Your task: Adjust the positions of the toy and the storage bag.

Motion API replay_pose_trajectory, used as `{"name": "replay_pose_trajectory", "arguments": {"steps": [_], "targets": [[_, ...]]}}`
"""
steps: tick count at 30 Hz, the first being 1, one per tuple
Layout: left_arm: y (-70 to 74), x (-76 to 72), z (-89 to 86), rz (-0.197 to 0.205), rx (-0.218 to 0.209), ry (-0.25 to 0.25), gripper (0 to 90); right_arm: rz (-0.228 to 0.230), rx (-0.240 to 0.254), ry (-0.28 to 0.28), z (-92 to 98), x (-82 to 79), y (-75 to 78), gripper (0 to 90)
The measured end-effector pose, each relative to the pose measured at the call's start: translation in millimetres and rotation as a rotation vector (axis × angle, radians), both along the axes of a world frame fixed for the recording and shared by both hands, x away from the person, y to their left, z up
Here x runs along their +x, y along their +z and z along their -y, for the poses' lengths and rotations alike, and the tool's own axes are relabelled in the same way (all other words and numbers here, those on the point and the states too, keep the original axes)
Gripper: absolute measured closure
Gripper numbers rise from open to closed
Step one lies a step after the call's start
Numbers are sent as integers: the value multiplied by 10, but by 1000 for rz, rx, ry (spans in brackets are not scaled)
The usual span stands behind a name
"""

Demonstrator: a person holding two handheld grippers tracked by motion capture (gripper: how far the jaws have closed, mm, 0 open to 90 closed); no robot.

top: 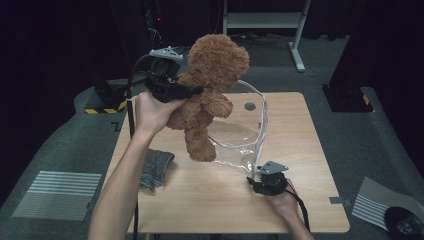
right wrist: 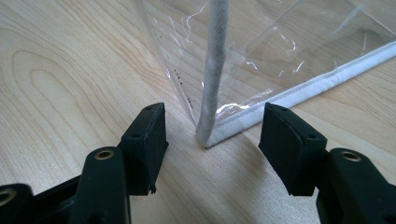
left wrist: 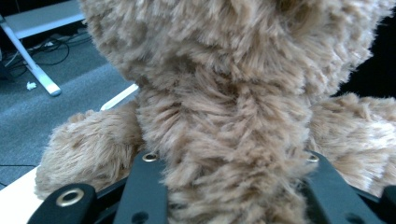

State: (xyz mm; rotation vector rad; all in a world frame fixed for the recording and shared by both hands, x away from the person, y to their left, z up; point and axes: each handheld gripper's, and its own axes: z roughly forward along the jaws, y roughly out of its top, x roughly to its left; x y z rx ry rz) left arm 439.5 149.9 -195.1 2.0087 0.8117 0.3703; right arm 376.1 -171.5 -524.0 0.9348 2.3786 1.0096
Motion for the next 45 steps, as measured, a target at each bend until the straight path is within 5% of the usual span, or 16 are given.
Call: {"name": "replay_pose_trajectory", "arguments": {"steps": [45], "targets": [[-31,446,687,-7,93,25,626,13,26,-3,28,-7,8,410]]}}
